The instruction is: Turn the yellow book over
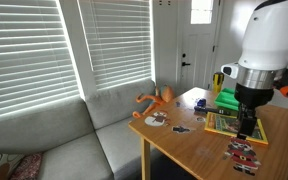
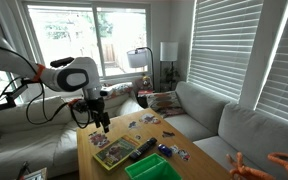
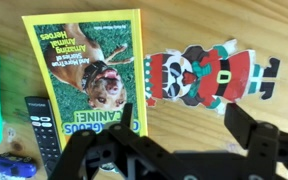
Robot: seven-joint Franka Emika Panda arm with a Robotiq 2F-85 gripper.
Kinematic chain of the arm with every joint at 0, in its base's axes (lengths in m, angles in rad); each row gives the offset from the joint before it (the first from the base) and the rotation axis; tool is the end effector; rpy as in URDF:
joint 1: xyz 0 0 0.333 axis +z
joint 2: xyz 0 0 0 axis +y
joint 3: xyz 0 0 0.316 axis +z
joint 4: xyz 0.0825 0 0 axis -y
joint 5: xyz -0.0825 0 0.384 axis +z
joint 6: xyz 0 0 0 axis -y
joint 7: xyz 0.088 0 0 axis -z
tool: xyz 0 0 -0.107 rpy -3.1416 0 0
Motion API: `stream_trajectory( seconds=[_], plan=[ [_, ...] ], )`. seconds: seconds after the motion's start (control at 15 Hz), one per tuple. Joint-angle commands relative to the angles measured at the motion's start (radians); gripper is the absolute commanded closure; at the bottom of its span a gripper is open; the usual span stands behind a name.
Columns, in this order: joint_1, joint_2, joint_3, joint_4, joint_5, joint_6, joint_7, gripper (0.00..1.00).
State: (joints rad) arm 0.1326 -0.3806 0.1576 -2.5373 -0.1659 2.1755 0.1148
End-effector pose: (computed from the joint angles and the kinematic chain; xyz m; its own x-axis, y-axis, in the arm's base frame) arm 0.3999 0.1125 0.4070 0.9659 0.2578 0.0248 0.2484 -0.9493 0.1929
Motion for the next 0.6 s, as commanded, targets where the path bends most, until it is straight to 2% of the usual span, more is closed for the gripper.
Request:
stream_trajectory(
  seconds=[0.0,0.33,0.53],
  plan=[
    [-0.043,-0.075,-0.032,-0.015,-0.025,-0.015,-0.023,0.32],
    [-0.112,-0.058,-0.097,-0.019,-0.036,0.030,-0.051,0.67],
    [-0.115,-0.026,-0.146,-0.035,0.016,0.065,-0.111,0.89]
  ],
)
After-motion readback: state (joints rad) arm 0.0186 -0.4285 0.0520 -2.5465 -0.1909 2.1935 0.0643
